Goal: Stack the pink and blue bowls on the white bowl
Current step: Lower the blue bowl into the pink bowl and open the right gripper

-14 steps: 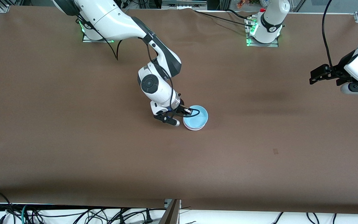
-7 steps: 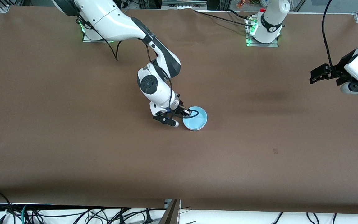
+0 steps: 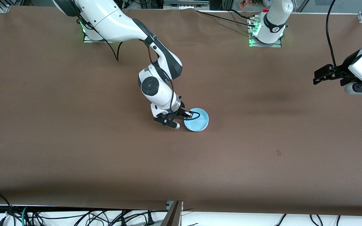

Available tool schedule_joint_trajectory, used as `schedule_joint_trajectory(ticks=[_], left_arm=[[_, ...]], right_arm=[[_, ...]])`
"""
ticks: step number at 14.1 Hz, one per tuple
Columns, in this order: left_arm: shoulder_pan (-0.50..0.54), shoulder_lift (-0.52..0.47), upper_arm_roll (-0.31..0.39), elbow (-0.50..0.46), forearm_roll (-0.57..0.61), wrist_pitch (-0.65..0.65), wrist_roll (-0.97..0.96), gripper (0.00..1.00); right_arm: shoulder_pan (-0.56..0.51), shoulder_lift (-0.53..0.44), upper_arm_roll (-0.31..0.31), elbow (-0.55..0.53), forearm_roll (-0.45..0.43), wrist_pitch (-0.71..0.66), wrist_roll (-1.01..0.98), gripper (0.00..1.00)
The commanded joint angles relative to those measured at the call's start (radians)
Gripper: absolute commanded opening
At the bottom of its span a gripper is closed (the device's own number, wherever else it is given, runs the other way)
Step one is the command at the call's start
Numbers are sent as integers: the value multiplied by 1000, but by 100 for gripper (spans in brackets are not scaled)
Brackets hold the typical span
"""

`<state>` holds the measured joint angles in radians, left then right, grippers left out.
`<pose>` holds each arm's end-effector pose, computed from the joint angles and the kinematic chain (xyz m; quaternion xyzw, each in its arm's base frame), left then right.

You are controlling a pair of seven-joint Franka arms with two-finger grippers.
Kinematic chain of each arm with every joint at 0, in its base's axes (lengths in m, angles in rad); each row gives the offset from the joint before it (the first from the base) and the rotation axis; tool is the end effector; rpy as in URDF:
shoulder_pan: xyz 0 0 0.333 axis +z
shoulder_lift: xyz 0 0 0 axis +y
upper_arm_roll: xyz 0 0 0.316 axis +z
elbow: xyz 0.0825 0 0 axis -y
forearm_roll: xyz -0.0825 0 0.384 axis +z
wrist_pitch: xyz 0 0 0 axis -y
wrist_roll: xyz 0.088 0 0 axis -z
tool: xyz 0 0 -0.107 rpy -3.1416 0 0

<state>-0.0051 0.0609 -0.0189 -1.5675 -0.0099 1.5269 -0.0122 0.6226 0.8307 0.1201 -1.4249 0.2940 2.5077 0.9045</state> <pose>0.5662 -0.0144 0.5883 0.9987 -0.0059 -0.0508 0.0046 0.5676 0.4913 0.2272 -0.9596 0.2087 0.0199 0.1876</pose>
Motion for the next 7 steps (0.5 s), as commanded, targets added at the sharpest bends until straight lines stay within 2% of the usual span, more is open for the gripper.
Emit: schedule_joint_trajectory(ticks=[1, 2, 3, 4, 5, 6, 7], left_arm=[[-13, -12, 14, 3, -4, -16, 5, 100], [-13, -12, 14, 3, -4, -16, 5, 100], [-13, -12, 14, 3, -4, -16, 3, 100], [-13, -12, 14, 3, -4, -16, 2, 100], [-13, -12, 14, 3, -4, -16, 1, 100], [-13, -12, 14, 3, -4, -16, 1, 100], [-13, -12, 16, 3, -4, -16, 1, 100]], right_arm=[[3, 21, 1, 24, 5, 8, 2, 0], [3, 21, 1, 24, 5, 8, 4, 4], [2, 21, 1, 24, 5, 10, 2, 19], [0, 21, 1, 26, 5, 13, 2, 56], [3, 21, 1, 49, 5, 14, 8, 89], [5, 21, 1, 72, 8, 8, 13, 99], [5, 18, 3, 89, 11, 5, 36, 99]])
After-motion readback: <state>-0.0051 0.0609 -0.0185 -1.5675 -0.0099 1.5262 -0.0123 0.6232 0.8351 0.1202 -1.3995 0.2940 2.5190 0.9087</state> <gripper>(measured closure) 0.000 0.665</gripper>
